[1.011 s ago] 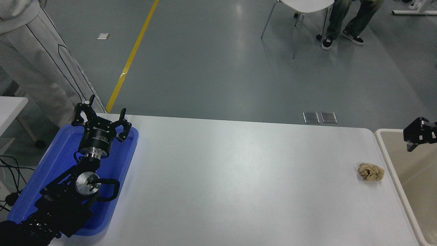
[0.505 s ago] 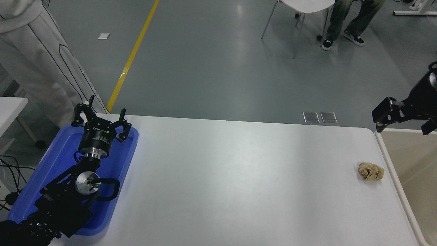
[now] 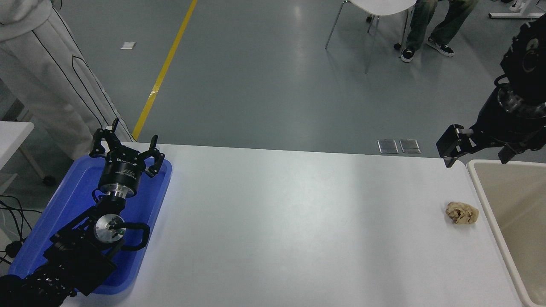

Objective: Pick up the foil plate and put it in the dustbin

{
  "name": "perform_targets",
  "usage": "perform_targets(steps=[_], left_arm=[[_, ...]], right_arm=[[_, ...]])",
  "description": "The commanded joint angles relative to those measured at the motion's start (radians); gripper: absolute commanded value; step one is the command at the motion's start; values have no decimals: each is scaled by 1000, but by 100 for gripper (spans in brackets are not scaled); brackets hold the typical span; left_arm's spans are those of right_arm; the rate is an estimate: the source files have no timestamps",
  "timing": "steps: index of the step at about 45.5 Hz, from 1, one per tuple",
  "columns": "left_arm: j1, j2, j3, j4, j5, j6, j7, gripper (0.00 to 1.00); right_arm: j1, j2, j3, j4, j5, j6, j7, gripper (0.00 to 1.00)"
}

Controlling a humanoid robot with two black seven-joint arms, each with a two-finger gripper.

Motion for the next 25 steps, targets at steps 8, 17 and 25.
perform_targets(steps=[8, 17, 25], left_arm=[[0, 0, -1, 0, 0, 0, 0, 100], [0, 1, -1, 0, 0, 0, 0, 100], [0, 1, -1, 0, 0, 0, 0, 100]], right_arm=[[25, 48, -33, -5, 0, 0, 1, 100], [52, 55, -50, -7, 2, 0, 1, 100], [52, 56, -50, -10, 2, 0, 1, 100]])
